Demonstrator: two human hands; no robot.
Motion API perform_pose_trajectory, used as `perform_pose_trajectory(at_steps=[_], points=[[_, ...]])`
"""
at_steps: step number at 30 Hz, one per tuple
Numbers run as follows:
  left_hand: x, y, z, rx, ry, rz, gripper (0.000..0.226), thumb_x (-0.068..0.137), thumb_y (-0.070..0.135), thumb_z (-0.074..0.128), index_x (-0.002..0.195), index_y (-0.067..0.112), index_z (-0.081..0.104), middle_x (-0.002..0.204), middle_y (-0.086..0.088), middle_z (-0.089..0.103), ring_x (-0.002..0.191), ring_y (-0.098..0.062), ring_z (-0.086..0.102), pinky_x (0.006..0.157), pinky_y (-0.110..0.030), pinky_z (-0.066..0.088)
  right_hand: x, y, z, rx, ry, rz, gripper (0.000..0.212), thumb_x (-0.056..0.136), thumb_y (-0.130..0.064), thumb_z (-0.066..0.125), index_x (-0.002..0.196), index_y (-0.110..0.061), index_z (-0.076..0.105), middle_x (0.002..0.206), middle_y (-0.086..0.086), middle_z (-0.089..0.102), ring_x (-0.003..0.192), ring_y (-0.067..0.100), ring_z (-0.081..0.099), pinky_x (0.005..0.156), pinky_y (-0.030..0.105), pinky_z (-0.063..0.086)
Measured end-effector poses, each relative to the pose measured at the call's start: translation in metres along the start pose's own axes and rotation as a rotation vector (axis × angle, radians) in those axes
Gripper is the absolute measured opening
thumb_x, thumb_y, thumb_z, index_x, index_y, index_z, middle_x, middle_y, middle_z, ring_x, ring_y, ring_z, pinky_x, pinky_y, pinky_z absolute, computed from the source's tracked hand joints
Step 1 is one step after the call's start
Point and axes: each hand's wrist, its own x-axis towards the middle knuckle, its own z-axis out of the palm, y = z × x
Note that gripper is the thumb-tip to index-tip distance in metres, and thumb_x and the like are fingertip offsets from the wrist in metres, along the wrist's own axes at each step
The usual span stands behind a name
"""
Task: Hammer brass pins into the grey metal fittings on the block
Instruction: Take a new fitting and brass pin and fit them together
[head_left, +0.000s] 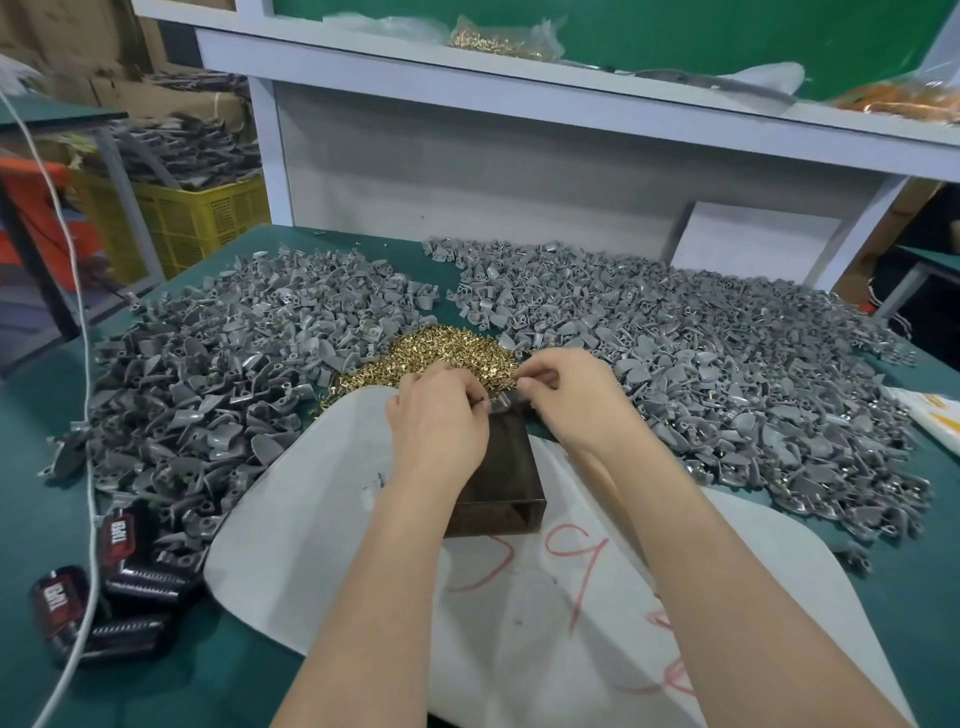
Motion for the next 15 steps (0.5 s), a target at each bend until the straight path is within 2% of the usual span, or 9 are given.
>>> perform_pose_trajectory(at_steps=[3, 8, 13, 15], points=[[0.001, 0.000, 0.001, 0.010, -0.001, -0.002, 0.011, 0.093, 0.025, 0.058, 0.095, 0.023, 0.069, 0.107, 0.003, 0.058, 0.108, -0.025, 0.048, 0.079, -0.033, 0.033, 0.000, -0.006, 0.005, -0.046, -0.020, -0.049, 0.012, 0.088, -0.019, 0.061, 0.094, -0.015, 0.071, 0.092, -0.001, 0.069, 0.082, 0.010, 0.057, 0.073, 0.018, 0.041], [0.001, -0.001, 0.001, 0.032, -0.011, -0.005, 0.013, 0.093, 0.024, 0.057, 0.098, 0.021, 0.069, 0.111, 0.001, 0.058, 0.110, -0.027, 0.046, 0.079, -0.032, 0.031, 0.002, -0.015, 0.012, -0.146, -0.037, -0.073, 0.012, 0.088, -0.020, 0.061, 0.088, -0.013, 0.071, 0.092, 0.006, 0.067, 0.088, 0.023, 0.060, 0.080, 0.034, 0.050], [0.001, 0.000, 0.002, 0.006, 0.002, 0.002, 0.013, 0.093, 0.022, 0.057, 0.097, 0.020, 0.070, 0.108, 0.001, 0.059, 0.106, -0.026, 0.048, 0.078, -0.033, 0.033, 0.001, -0.015, 0.016, -0.170, -0.023, -0.049, 0.016, 0.091, -0.019, 0.057, 0.088, -0.010, 0.070, 0.091, 0.008, 0.068, 0.090, 0.025, 0.060, 0.082, 0.036, 0.049], [0.001, 0.000, 0.002, 0.002, -0.003, -0.003, 0.014, 0.093, 0.022, 0.057, 0.098, 0.020, 0.070, 0.108, 0.001, 0.059, 0.106, -0.026, 0.048, 0.080, -0.034, 0.034, -0.001, -0.014, 0.018, -0.133, -0.006, -0.023, 0.016, 0.091, -0.019, 0.057, 0.087, -0.010, 0.069, 0.090, 0.008, 0.068, 0.089, 0.024, 0.060, 0.079, 0.032, 0.047]])
